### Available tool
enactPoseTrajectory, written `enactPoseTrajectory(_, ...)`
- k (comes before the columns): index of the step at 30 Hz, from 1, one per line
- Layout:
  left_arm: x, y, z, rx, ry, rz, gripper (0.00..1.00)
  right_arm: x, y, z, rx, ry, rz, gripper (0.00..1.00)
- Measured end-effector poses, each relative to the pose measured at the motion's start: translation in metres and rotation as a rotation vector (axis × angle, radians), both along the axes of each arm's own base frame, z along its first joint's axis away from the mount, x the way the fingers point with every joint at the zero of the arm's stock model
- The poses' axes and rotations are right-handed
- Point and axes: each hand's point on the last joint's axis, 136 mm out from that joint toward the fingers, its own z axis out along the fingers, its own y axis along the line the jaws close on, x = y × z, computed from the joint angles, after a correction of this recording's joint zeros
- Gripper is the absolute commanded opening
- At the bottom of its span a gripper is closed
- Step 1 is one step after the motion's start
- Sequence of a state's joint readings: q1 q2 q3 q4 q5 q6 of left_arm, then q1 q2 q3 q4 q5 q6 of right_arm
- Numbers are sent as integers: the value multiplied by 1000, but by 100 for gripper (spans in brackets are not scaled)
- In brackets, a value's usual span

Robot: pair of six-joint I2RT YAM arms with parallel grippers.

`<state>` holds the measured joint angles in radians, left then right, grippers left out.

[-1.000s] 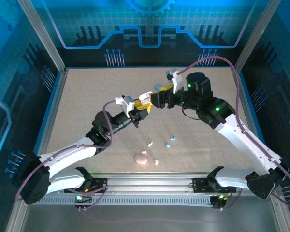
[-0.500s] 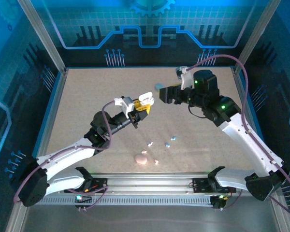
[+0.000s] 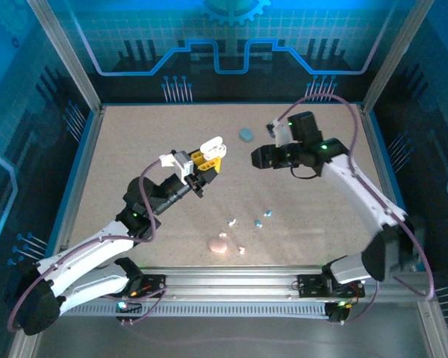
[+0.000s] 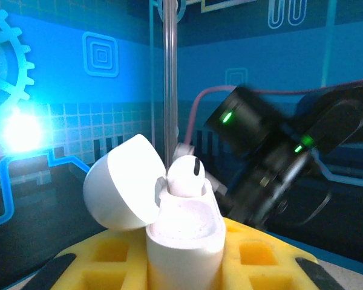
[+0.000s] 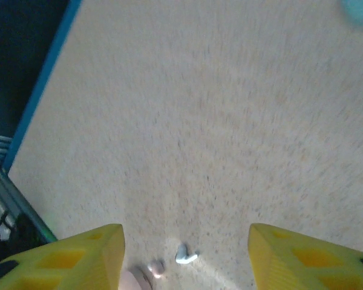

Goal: Insert the wireless bluetooth earbuds into the charging case

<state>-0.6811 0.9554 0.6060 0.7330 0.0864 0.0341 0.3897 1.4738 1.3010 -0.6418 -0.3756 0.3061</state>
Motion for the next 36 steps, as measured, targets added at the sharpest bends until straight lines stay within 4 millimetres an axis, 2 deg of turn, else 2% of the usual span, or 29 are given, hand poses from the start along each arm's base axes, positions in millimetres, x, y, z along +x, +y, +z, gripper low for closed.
enactPoseTrajectory(2, -1, 1, 1, 2, -1, 3, 23, -6, 12, -31, -45, 64, 65, 54)
enactPoseTrajectory(6, -2, 2, -1, 7, 7, 4, 23, -38, 42, -85, -170, 152, 265, 53)
enactPoseTrajectory(12, -4, 4, 2, 3, 2, 4, 23, -79, 69, -130, -322, 175, 517, 53)
enactPoseTrajectory(22, -7, 6, 5, 12, -14, 9, 23, -95, 80, -155, -408, 160, 683, 52)
enactPoseTrajectory(36, -7, 6, 5, 13, -14, 9, 23, -105, 91, -184, -486, 200, 774, 49)
